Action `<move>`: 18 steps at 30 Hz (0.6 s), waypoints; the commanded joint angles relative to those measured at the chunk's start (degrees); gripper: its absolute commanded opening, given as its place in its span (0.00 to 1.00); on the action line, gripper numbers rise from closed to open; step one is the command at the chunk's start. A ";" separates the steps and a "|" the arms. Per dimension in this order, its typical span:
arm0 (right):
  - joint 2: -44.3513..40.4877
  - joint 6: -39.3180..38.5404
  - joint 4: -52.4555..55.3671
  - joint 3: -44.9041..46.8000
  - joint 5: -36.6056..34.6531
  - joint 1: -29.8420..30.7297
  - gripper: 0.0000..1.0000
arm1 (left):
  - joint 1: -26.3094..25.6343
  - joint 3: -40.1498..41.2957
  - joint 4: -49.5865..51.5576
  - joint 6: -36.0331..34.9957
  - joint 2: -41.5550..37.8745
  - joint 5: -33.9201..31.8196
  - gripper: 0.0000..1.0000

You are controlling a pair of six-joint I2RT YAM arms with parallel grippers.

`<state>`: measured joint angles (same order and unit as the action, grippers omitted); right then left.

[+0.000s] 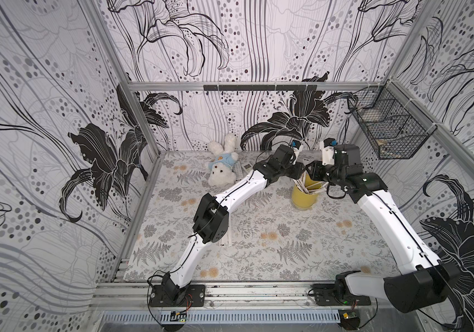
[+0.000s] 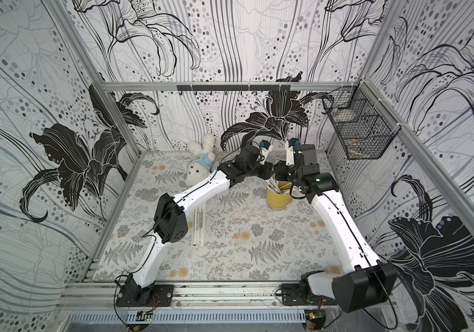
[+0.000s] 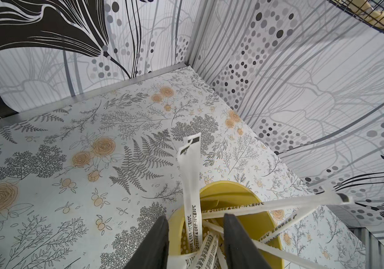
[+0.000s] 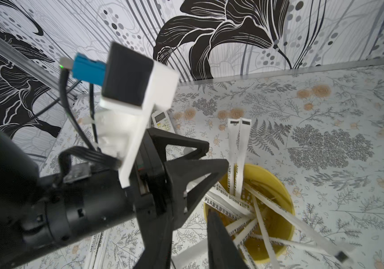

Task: Take the straws out of the storage container
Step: Pick up the straw from the container.

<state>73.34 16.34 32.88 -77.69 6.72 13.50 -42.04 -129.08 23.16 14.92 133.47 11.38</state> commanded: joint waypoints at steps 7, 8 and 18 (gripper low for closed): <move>-5.06 -1.09 -4.42 3.53 -0.58 -0.36 0.28 | 0.21 15.95 -15.66 1.25 -12.09 0.41 0.41; -4.81 -1.11 -4.41 3.51 -0.36 -0.40 0.28 | 0.21 19.17 -18.15 1.34 -14.91 -0.16 0.41; -4.90 -0.96 -6.41 6.52 -0.64 -0.39 0.29 | -1.64 43.61 -32.47 -3.91 -33.96 3.77 0.43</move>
<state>68.84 16.16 28.27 -72.38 6.57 13.45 -42.39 -88.97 -2.09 14.63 100.71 12.32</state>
